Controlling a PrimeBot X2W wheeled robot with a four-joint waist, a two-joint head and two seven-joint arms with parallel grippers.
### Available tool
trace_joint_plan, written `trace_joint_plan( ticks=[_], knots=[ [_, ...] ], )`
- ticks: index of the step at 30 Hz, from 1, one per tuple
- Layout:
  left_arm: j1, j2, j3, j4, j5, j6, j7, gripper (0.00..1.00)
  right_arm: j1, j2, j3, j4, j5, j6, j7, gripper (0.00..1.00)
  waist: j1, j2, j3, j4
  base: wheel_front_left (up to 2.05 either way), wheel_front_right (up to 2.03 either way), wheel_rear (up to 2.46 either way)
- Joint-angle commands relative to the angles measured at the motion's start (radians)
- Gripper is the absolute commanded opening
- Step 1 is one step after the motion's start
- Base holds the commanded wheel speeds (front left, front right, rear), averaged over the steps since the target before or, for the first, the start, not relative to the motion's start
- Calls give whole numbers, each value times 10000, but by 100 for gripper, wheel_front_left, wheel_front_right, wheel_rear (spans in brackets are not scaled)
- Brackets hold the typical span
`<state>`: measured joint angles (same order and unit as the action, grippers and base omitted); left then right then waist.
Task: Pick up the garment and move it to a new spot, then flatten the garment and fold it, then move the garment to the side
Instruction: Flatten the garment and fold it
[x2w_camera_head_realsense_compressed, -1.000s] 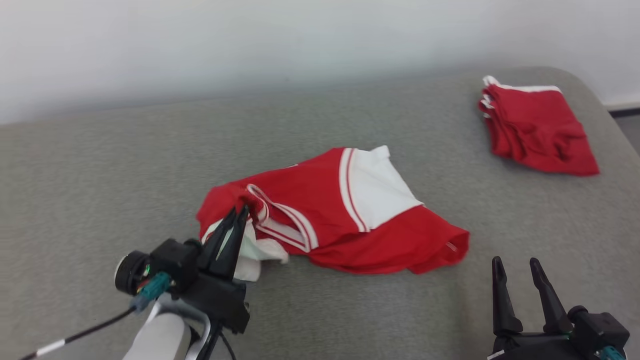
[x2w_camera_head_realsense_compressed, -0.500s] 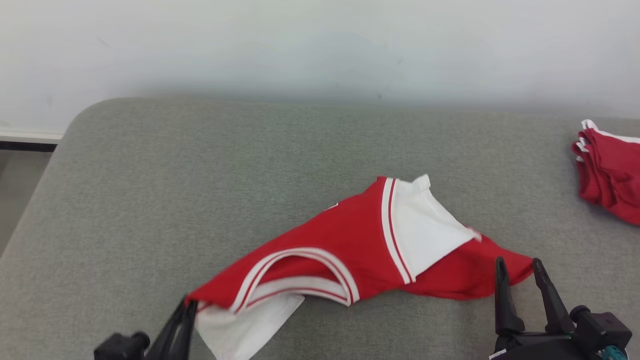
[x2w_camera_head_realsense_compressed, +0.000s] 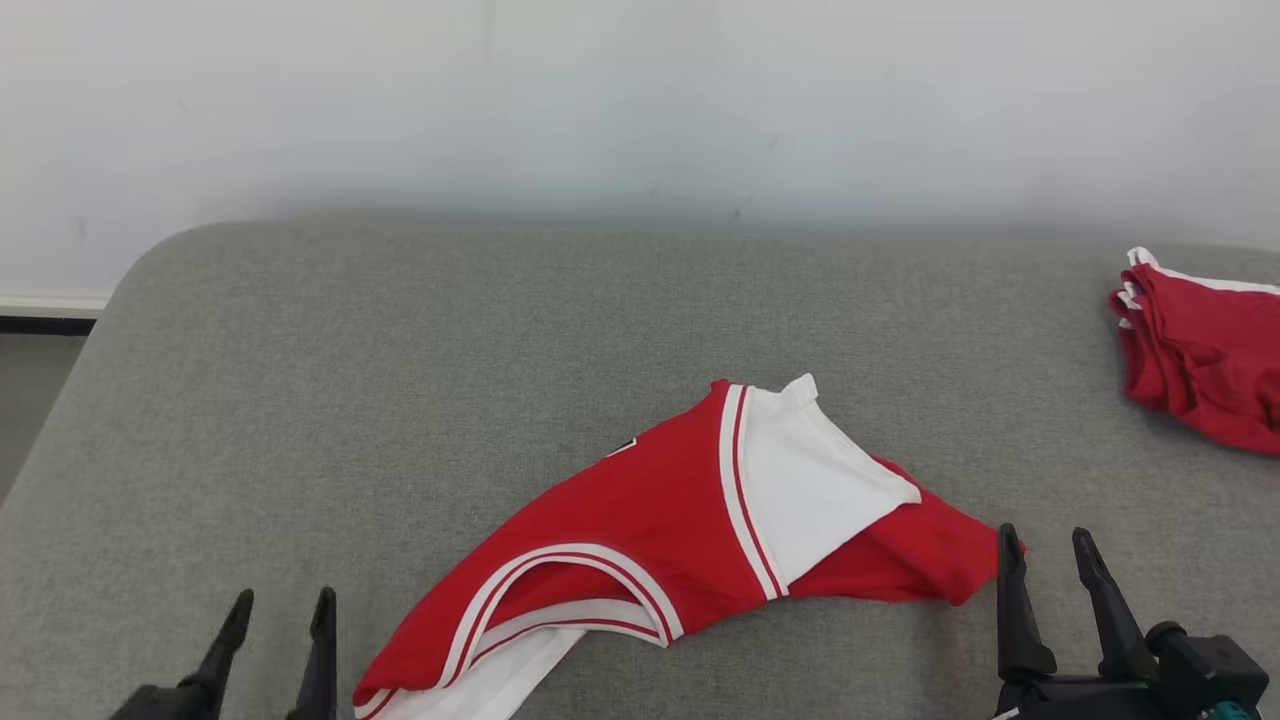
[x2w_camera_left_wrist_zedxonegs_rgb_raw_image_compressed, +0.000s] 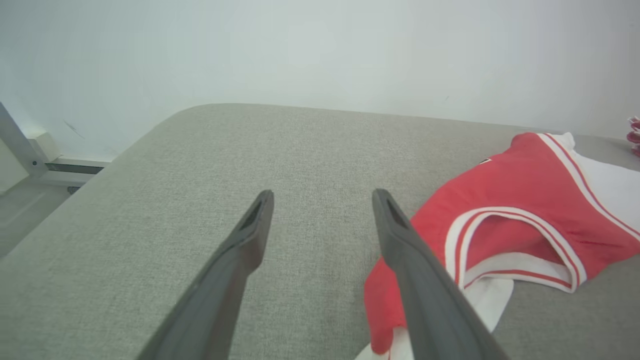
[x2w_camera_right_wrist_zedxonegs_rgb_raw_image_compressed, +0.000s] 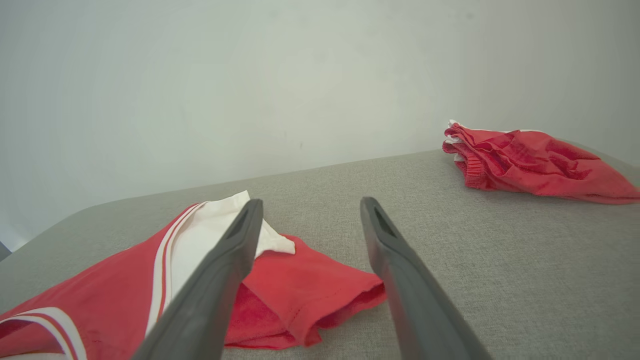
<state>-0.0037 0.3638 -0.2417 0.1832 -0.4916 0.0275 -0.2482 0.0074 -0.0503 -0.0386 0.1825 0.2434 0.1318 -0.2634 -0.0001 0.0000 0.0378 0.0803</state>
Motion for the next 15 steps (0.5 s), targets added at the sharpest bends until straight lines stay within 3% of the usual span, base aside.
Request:
trace_joint_plan(
  ticks=[1, 7, 15],
  knots=[
    [-108, 40, 99, -166, 105, 52, -99, 100, 94, -1, -19, -23, 4, -26, -5, 100, 1, 0, -61, -83, 0, 0, 0],
    [-387, -171, -4, -926, 519, -106, -162, 100, 56, -2, 83, -87, 51, -26, 32, 100, 1, 0, -49, -417, 0, 0, 0],
    [-1388, -873, -1666, -348, 1166, -807, 198, 100, -30, -2, 60, -131, -16, -26, 30, 100, 1, 0, 170, -1067, 0, 0, 0]
  ],
)
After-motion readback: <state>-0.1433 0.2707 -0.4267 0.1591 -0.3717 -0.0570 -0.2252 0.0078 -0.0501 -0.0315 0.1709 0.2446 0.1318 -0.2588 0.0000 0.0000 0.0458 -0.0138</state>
